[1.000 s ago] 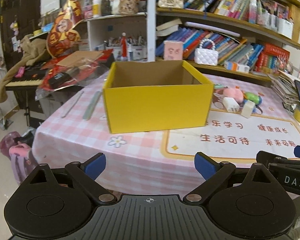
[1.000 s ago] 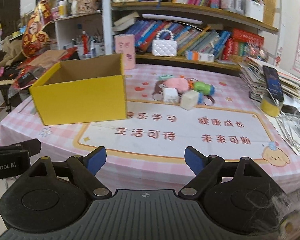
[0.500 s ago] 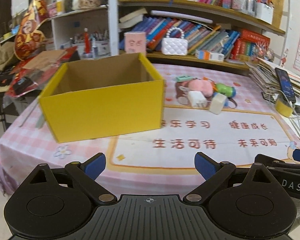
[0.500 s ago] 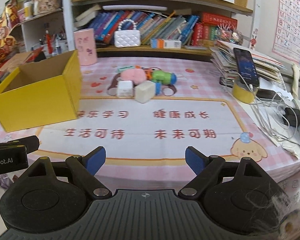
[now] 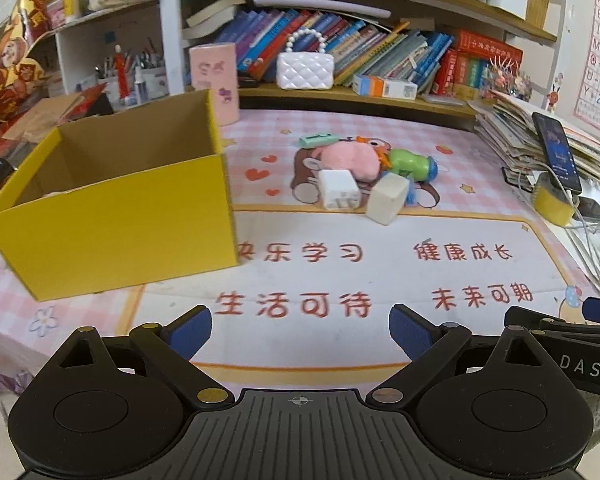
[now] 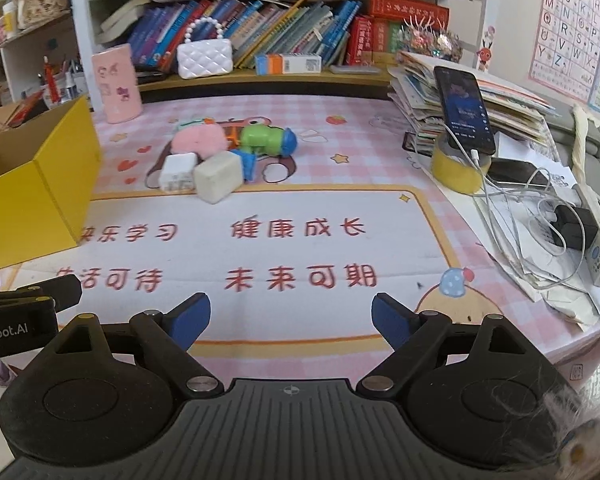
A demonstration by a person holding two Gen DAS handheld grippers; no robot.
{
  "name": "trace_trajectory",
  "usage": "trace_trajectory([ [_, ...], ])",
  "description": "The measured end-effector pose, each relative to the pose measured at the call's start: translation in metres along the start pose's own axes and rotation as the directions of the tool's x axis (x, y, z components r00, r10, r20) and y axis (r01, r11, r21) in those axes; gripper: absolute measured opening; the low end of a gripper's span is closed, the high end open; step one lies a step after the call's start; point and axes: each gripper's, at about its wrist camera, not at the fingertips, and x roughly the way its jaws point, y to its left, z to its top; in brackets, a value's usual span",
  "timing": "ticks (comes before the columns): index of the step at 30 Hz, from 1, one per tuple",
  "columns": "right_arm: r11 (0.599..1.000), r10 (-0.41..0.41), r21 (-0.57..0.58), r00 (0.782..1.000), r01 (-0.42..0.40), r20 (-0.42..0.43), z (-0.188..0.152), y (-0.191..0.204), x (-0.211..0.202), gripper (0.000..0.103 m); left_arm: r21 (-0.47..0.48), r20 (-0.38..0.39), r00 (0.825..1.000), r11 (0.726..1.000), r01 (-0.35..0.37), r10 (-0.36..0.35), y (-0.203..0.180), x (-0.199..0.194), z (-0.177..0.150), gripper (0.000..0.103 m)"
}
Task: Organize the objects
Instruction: 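Move both tools back from the box toward the toy cluster, then grasp the white eraser with the left tool while the right tool grasps the green-and-blue toy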
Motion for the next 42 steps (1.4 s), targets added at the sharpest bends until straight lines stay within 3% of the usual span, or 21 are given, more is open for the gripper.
trace_trajectory([
  [19,0.994,0.105,-0.028,0.994,-0.106,-0.044,0.041,-0.043,0.057,0.088,-0.039,-0.032,0.997,0.997,-0.067,0.066,-0.048,0.041,0.033,0.097],
  [42,0.989,0.147,0.013,0.989,-0.147,0.008,0.104,-0.077,0.119,0.088,-0.021,0.036,0.99,0.991,-0.135,0.136,-0.084,0.089,0.085,0.095],
])
